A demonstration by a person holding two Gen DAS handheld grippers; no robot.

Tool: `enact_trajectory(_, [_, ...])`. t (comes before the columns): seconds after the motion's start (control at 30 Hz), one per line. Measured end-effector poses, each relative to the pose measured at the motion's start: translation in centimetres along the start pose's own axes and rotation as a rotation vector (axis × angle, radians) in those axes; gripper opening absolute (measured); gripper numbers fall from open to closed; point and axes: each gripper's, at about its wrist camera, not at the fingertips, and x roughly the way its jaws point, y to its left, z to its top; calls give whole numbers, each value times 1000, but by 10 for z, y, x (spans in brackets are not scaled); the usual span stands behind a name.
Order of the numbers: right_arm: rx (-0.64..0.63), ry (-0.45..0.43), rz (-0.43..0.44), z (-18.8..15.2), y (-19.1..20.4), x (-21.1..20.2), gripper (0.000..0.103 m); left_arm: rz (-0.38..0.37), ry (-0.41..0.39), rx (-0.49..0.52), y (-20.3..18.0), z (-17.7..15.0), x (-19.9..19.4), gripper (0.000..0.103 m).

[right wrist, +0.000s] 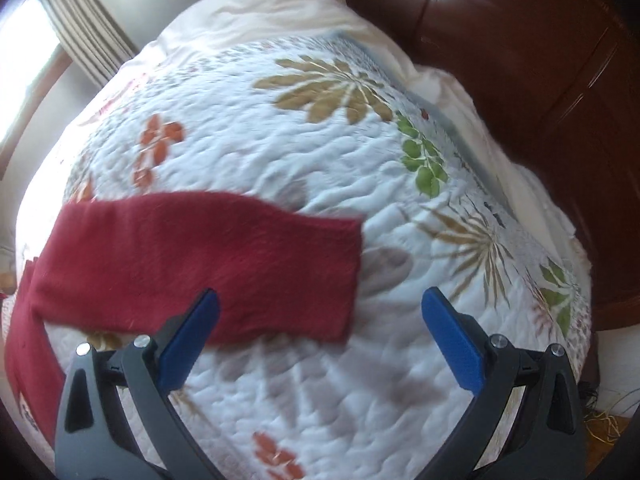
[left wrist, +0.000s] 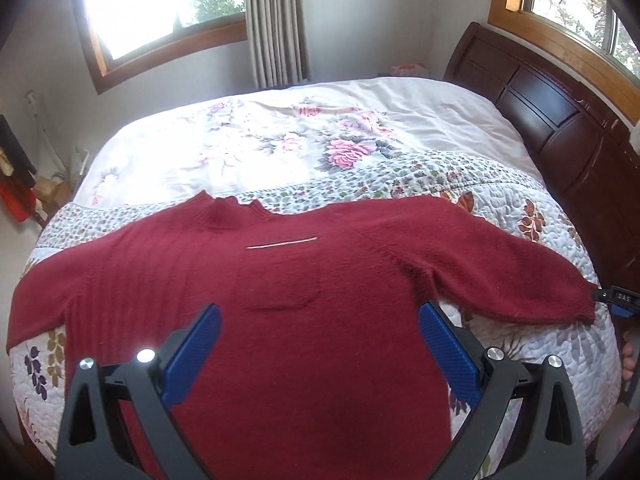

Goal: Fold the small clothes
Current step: 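Move the right tool to the sweater's sleeve cuff and grasp it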

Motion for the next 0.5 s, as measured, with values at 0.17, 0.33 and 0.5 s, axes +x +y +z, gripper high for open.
enact_trajectory(0.17, [12,35,62,11,-14,20,97,45,5,1,-8,6,14,99])
enact_trajectory(0.33, [27,64,91,18,-19,36,78,69,30,-34,-3,12,26,99])
enact_trajectory(0.5, [-19,40,110,20,-13,35,49,75,37,-36,-3,10,28,99])
